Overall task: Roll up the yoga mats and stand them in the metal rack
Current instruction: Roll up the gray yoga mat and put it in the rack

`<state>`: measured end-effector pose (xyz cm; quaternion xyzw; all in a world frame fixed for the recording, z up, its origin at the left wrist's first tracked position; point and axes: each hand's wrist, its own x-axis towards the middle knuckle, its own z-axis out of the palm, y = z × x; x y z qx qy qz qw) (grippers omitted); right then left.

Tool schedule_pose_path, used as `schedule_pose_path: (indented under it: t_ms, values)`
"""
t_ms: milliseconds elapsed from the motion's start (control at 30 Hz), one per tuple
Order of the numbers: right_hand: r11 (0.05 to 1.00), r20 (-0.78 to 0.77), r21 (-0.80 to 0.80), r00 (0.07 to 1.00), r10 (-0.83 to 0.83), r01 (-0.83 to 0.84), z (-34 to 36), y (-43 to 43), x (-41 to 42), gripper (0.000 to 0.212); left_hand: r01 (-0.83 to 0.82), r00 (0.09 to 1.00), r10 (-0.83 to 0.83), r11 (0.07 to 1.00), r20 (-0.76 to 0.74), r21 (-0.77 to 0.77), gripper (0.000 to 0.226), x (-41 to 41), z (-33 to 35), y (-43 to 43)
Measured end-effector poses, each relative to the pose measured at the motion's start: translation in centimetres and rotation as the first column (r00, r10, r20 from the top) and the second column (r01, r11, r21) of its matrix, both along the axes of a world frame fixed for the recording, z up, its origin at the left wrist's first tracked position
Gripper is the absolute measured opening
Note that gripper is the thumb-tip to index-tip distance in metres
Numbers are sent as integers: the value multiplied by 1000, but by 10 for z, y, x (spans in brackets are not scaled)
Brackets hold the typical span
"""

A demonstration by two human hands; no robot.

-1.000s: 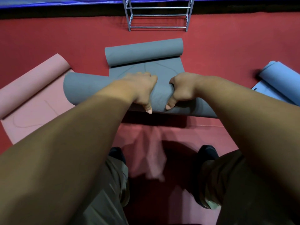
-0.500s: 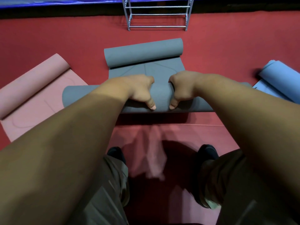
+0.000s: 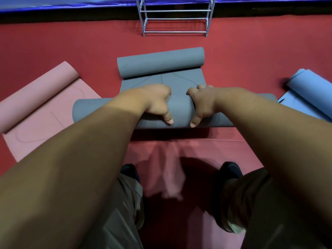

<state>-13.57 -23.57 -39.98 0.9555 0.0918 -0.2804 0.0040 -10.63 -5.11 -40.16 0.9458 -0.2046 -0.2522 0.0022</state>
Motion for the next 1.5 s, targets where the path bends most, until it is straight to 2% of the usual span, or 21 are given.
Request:
schedule_pose_path:
  t_ms: [167,300,367,433,533,633,700,867,1033,1100,1200,1333,1400,1500]
  values:
    - [999,30,48,1000,-4,2,2,0,6,71,-3,998,4,1000,-55,15,103,2,-4,2]
    - [998,-9,48,999,-46,46,2,-4,6,64,62,998,-60,995,-31,75,125,-3,-5,2]
    - [997,-27,57,998,-57,58,2,-5,6,64,77,997,-78,993,-2,85,123,-5,-7,1]
    - [997,-35,59,998,-56,58,1,-5,5,64,78,996,-80,994,37,72,109,-4,-8,0]
    - [996,-37,74,998,-50,53,2,-6,4,73,59,997,-61,997,50,44,94,-1,-8,0]
    - [998,-26,66,1000,-3,5,2,-6,0,113,24,1000,-24,1000,20,18,95,3,-8,3]
    - [1000,-8,20,1000,24,-23,0,-2,-3,125,8,1000,-8,1000,-16,20,98,4,-7,5]
    - [1000,13,20,1000,20,-20,2,2,0,82,-11,998,12,1000,-54,24,97,6,-10,6]
    - [999,1,51,1000,2,-2,2,-1,-1,71,64,998,-64,994,-11,83,115,-1,-14,3]
    - [998,-15,61,1000,-6,6,1,-1,1,70,74,997,-75,995,19,68,107,-2,-17,3]
    - [999,-32,36,999,16,-15,-1,1,2,82,72,996,-74,997,45,27,88,1,-16,3]
    - [999,-15,-25,999,38,-38,-3,1,3,133,19,1000,-19,1000,6,15,83,4,-15,6]
    - [998,-22,-24,998,52,-52,-4,0,4,138,-2,1000,2,1000,-17,17,83,6,-15,8]
    - [998,-33,18,998,58,-57,-2,1,3,131,-18,998,18,1000,-53,18,90,5,-15,7]
